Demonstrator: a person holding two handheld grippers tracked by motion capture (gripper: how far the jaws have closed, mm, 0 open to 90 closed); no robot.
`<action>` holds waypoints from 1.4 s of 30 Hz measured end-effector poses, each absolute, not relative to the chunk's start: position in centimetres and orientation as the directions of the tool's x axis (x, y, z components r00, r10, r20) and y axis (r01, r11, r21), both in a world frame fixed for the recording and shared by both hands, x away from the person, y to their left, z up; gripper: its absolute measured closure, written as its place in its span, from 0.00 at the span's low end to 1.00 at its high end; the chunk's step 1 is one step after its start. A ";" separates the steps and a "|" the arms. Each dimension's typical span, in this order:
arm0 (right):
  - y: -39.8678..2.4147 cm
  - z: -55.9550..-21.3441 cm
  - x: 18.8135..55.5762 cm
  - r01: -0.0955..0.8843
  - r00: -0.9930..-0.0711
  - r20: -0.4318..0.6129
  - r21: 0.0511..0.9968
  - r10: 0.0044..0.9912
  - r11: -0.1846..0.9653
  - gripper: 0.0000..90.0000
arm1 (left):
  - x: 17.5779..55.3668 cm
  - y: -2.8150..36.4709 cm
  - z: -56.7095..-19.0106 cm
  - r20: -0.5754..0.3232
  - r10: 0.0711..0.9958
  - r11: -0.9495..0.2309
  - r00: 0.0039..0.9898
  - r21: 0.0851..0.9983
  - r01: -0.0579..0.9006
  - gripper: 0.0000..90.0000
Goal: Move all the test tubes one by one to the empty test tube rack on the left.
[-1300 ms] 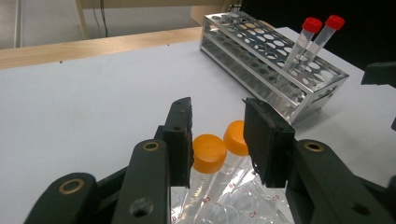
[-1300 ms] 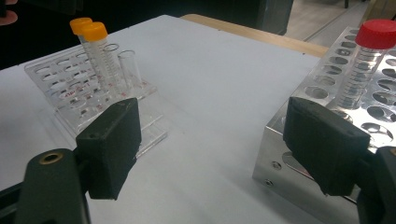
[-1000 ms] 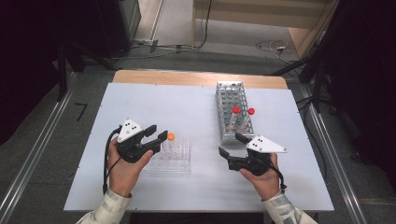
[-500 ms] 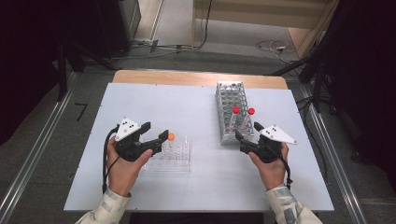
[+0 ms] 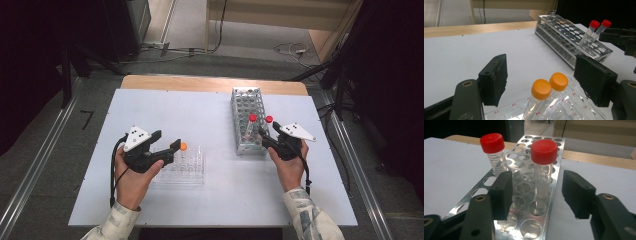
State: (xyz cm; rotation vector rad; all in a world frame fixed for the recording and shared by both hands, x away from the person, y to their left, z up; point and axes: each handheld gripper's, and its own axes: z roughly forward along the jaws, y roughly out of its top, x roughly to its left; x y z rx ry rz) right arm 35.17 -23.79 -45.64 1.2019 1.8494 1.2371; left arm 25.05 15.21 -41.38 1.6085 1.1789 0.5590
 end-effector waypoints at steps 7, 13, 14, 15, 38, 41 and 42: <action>-23.8 -46.3 36.2 0.362 -0.402 -0.002 0.918 0.916 0.161 0.65 | 25.0 15.2 -41.4 -0.189 0.890 -0.001 0.414 0.908 0.419 0.31; -23.8 -46.5 36.5 0.351 -0.408 -0.013 0.921 0.913 0.170 0.72 | 25.1 15.2 -41.4 -0.191 0.890 0.000 0.414 0.908 0.420 0.31; -23.8 -46.5 36.5 0.349 -0.407 -0.016 0.921 0.913 0.172 0.75 | 25.1 15.2 -41.4 -0.191 0.890 -0.001 0.414 0.907 0.421 0.31; -23.8 -46.5 36.5 0.347 -0.407 -0.017 0.922 0.913 0.172 0.78 | 25.1 15.2 -41.4 -0.190 0.890 -0.003 0.415 0.907 0.422 0.31; -24.5 -42.3 34.9 0.248 -0.412 -0.036 0.957 0.911 0.150 0.79 | 25.1 15.1 -41.4 -0.186 0.891 -0.004 0.413 0.909 0.417 0.30; -24.5 -42.0 34.7 0.247 -0.418 -0.035 0.957 0.908 0.151 0.79 | 25.1 15.2 -41.4 -0.187 0.892 -0.002 0.412 0.909 0.416 0.30; -24.5 -41.9 34.7 0.247 -0.421 -0.033 0.958 0.906 0.149 0.79 | 25.0 15.1 -41.4 -0.189 0.891 0.001 0.413 0.910 0.415 0.30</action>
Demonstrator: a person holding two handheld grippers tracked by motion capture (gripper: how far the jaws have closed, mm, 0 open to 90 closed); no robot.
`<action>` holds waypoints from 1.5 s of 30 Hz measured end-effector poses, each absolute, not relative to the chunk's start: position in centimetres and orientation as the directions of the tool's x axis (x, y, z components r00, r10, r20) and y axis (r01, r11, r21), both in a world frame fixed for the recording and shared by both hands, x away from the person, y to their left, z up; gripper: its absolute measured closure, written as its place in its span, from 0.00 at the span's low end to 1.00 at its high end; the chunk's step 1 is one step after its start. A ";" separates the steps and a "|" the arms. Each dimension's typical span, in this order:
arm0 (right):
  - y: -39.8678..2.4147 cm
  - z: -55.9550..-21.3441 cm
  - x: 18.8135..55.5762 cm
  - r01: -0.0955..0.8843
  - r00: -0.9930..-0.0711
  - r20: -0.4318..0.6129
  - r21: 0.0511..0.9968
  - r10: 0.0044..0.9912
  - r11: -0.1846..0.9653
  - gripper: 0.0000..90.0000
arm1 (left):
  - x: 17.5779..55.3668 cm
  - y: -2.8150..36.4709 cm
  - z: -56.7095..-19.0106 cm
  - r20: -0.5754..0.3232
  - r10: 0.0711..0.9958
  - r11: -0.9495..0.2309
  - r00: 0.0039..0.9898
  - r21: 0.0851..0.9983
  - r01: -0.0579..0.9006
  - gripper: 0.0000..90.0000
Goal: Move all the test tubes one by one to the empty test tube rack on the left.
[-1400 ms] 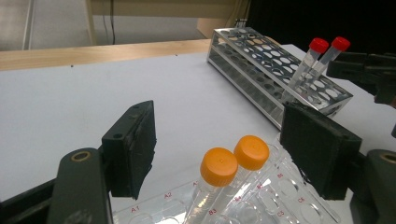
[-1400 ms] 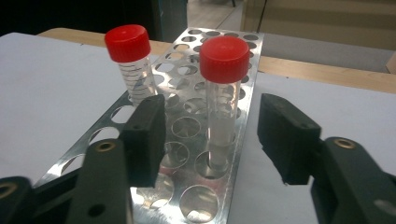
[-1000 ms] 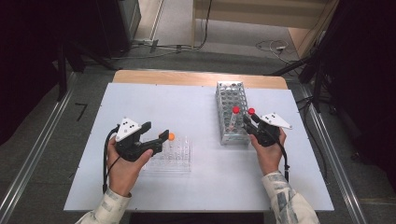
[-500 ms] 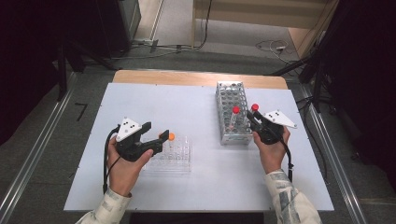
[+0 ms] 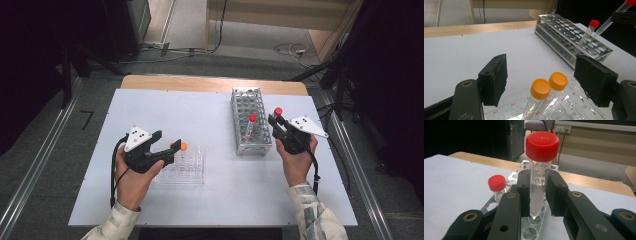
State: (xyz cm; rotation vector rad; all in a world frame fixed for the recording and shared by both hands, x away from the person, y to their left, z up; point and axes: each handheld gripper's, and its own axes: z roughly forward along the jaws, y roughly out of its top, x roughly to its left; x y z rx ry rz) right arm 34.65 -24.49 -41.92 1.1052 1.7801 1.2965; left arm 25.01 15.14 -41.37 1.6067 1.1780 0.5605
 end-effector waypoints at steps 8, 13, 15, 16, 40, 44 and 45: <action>-24.5 -41.3 33.6 0.255 -0.446 -0.022 0.955 0.895 0.151 0.79 | 24.9 15.2 -41.2 -0.187 0.891 -0.001 0.414 0.911 0.412 0.30; -24.5 -41.0 32.9 0.255 -0.468 -0.022 0.954 0.883 0.159 0.79 | 24.8 15.2 -41.1 -0.189 0.890 0.004 0.415 0.914 0.406 0.30; -24.4 -40.8 32.4 0.257 -0.487 -0.017 0.953 0.873 0.162 0.79 | 24.7 15.1 -40.9 -0.189 0.889 0.006 0.417 0.916 0.402 0.30; -24.4 -40.7 32.2 0.255 -0.493 -0.020 0.952 0.870 0.167 0.79 | 24.7 15.1 -40.9 -0.186 0.889 0.003 0.418 0.916 0.401 0.30; -20.6 -40.9 27.5 0.250 -0.694 -0.016 0.932 0.720 0.261 0.79 | 23.3 12.7 -39.8 -0.176 0.847 -0.023 0.502 0.931 0.365 0.31; -19.9 -41.2 26.9 0.245 -0.718 -0.023 0.927 0.695 0.284 0.79 | 22.8 11.6 -39.5 -0.173 0.821 -0.041 0.544 0.933 0.359 0.31; -19.8 -41.3 26.8 0.246 -0.722 -0.023 0.926 0.691 0.288 0.79 | 22.7 11.3 -39.4 -0.172 0.815 -0.046 0.554 0.933 0.358 0.31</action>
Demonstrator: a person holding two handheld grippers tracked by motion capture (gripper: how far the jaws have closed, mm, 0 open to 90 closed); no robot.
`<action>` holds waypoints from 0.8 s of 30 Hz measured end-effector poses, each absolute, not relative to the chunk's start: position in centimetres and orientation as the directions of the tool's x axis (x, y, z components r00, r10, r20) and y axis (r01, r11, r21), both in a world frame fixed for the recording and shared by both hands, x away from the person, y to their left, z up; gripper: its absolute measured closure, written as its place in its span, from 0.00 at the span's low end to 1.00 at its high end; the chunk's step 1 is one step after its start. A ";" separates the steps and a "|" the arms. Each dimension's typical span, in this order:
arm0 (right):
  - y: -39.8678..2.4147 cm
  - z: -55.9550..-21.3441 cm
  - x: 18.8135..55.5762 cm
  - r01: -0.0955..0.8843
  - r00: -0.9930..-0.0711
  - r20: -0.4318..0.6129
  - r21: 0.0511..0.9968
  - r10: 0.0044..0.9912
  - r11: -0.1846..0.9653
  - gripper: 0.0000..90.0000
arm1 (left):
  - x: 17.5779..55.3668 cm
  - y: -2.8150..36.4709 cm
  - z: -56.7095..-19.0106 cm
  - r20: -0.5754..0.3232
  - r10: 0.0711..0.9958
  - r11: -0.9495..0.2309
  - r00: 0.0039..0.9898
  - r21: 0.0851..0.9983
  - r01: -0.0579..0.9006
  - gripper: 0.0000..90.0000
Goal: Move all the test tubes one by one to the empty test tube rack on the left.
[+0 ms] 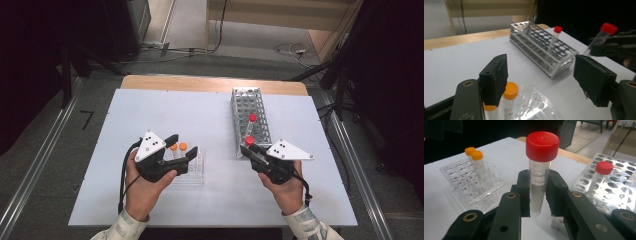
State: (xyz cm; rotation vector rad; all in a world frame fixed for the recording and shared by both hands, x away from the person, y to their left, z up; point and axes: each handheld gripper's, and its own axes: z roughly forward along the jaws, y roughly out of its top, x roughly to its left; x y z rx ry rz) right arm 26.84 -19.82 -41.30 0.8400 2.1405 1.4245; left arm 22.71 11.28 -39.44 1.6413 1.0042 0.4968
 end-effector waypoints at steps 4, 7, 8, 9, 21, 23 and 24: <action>-19.3 -42.2 26.6 0.262 -0.735 -0.017 0.914 0.678 0.308 0.79 | 22.3 10.0 -39.4 -0.166 0.789 -0.071 0.591 0.932 0.356 0.31; -18.8 -43.1 26.5 0.273 -0.747 -0.019 0.903 0.665 0.333 0.79 | 22.2 9.3 -39.5 -0.163 0.776 -0.083 0.609 0.931 0.355 0.31; -18.7 -43.2 26.4 0.276 -0.751 -0.019 0.899 0.660 0.339 0.79 | 22.1 8.7 -39.5 -0.158 0.768 -0.094 0.621 0.931 0.353 0.32; -18.6 -43.4 26.3 0.277 -0.753 -0.020 0.897 0.658 0.345 0.79 | 22.1 8.4 -39.6 -0.158 0.762 -0.099 0.628 0.930 0.354 0.32; -17.0 -43.7 25.4 0.266 -0.788 -0.019 0.891 0.615 0.368 0.79 | 22.7 4.6 -40.1 -0.147 0.713 -0.138 0.686 0.930 0.342 0.44; -16.9 -43.7 25.3 0.261 -0.795 -0.022 0.890 0.607 0.374 0.79 | 22.8 4.4 -40.2 -0.142 0.713 -0.142 0.687 0.930 0.340 0.46; -16.8 -43.7 25.3 0.258 -0.796 -0.023 0.891 0.604 0.375 0.79 | 22.9 4.1 -40.4 -0.135 0.710 -0.152 0.691 0.929 0.338 0.48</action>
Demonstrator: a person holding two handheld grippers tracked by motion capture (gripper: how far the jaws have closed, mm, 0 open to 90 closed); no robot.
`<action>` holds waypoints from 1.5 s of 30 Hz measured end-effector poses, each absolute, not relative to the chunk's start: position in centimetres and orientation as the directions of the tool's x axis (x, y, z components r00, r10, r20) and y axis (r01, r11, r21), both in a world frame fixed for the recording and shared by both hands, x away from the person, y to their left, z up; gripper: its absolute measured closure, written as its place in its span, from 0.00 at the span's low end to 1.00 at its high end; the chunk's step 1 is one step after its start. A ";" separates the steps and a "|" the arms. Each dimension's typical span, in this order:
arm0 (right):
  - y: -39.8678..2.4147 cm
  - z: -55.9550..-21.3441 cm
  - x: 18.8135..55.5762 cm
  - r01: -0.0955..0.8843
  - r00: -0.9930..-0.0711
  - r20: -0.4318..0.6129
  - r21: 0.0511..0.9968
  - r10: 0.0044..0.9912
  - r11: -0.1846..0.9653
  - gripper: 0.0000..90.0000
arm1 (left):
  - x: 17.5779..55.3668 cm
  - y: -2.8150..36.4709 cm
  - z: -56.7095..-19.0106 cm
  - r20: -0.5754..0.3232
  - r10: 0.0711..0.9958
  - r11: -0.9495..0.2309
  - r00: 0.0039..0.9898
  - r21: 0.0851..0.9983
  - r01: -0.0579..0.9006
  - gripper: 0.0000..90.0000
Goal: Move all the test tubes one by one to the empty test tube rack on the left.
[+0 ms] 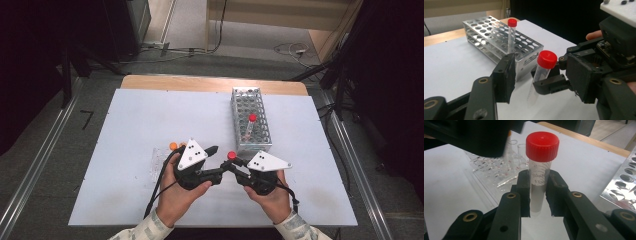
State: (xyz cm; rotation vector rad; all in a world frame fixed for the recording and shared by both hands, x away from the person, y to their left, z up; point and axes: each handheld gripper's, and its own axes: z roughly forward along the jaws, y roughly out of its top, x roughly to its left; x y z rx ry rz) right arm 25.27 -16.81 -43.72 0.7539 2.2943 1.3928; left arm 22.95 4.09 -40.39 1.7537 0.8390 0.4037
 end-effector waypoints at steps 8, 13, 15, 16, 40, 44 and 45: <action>-16.3 -43.5 24.8 0.248 -0.808 -0.026 0.891 0.588 0.381 0.79 | 23.3 3.5 -40.8 -0.136 0.699 -0.153 0.702 0.930 0.333 0.62; -16.2 -43.3 24.7 0.243 -0.810 -0.026 0.894 0.585 0.376 0.79 | 23.2 3.3 -40.8 -0.137 0.693 -0.155 0.708 0.931 0.332 0.66; -16.1 -43.3 24.7 0.242 -0.812 -0.026 0.894 0.583 0.377 0.79 | 23.2 3.2 -40.8 -0.136 0.691 -0.157 0.710 0.930 0.331 0.68; -16.1 -43.3 24.6 0.238 -0.813 -0.031 0.894 0.582 0.379 0.79 | 23.2 3.2 -40.8 -0.135 0.689 -0.160 0.712 0.930 0.331 0.70; -16.7 -42.9 24.7 0.237 -0.825 0.045 0.933 0.564 0.272 0.17 | 22.8 6.6 -37.9 -0.156 0.727 -0.079 0.669 0.948 0.307 0.78; -16.9 -43.0 24.9 0.241 -0.821 0.049 0.933 0.569 0.268 0.17 | 22.7 7.7 -37.4 -0.157 0.743 -0.071 0.650 0.948 0.310 0.78; -17.0 -43.0 25.0 0.241 -0.819 0.047 0.933 0.572 0.268 0.17 | 22.7 7.7 -37.4 -0.157 0.743 -0.071 0.650 0.948 0.310 0.78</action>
